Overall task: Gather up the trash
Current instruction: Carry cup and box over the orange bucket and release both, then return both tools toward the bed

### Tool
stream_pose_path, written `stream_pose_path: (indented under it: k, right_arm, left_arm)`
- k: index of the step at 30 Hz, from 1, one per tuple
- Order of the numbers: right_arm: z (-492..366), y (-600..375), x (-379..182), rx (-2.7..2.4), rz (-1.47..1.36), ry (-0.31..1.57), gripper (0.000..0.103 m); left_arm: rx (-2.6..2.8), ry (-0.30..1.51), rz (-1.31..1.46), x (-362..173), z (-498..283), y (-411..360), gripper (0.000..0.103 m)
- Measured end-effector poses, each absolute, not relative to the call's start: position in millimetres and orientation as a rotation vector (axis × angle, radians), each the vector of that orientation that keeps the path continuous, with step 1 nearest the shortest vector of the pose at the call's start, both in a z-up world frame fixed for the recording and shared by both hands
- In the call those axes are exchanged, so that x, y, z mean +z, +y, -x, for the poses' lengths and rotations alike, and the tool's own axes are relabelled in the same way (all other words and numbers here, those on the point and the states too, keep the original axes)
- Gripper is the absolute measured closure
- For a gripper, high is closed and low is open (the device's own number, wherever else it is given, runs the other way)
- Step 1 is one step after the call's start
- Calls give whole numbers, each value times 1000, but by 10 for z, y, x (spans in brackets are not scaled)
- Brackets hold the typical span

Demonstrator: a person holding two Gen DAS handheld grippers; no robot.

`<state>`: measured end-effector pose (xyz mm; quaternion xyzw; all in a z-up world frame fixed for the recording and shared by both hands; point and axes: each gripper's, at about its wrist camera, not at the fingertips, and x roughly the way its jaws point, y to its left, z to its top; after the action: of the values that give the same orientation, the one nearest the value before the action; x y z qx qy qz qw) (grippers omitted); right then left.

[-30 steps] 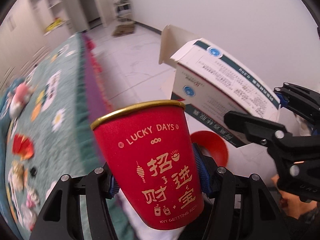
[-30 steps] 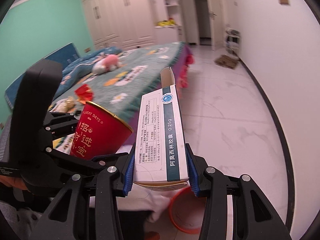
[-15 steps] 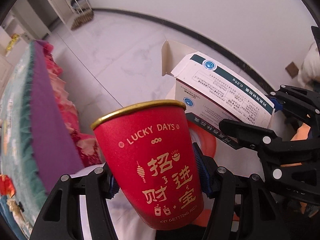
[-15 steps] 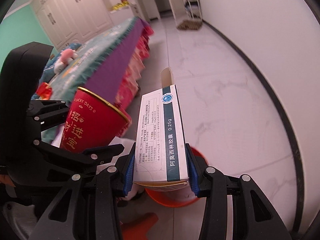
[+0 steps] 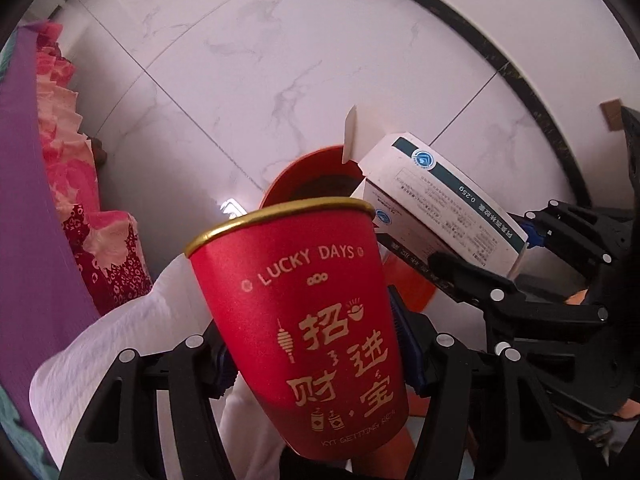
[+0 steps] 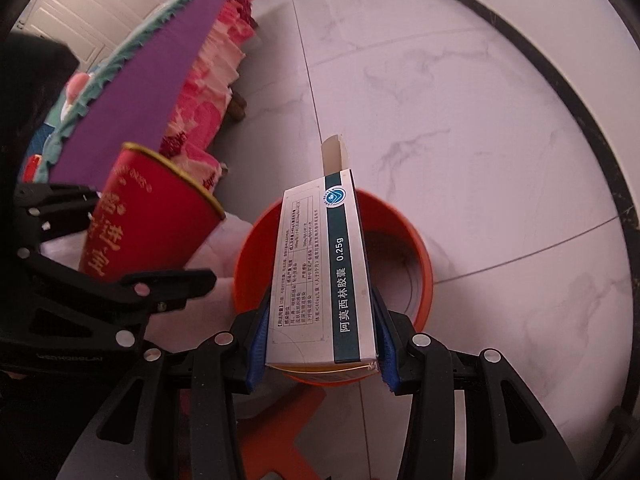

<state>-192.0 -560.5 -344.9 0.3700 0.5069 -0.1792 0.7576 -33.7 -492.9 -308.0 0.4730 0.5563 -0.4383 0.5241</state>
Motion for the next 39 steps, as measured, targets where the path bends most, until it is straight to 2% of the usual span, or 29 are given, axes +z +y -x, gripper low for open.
stream_pose_path:
  k: [10,15,17,19,23,31,39]
  right_arm:
    - [1916,-5682,-3940,-350,-917,1142,57]
    - [1890,-5694,-4077,-354,-943,1147,52]
    - [1891,-5699,-4095,-376,-946,1150,47]
    - [1907,-5707,-4102,-380,-955,1144,46]
    - [1965,-5709,-4038,-389,-951,1135,46]
    - [2063,-5709,-3587,-441,-870,1087,46]
    - [1915,-5586,-2581,-448,-713,938,46]
  left_arm:
    - [-1007,1429,-1158,-3388,371,-4929,39]
    - [-1000,1433,-1171,-3455,375,-4968,38]
    - [-990,1434,-1173,-3463,373,-4973,35]
    - [-984,1429,-1169,-3455,367,-4981,26]
    - [-1005,1405,-1176,-3423,408,-4992,25]
    - [-1038,1341,-1128,-3110,399,-4949,25]
    - [-1059,1141,-963,-2170,275,-4640,25]
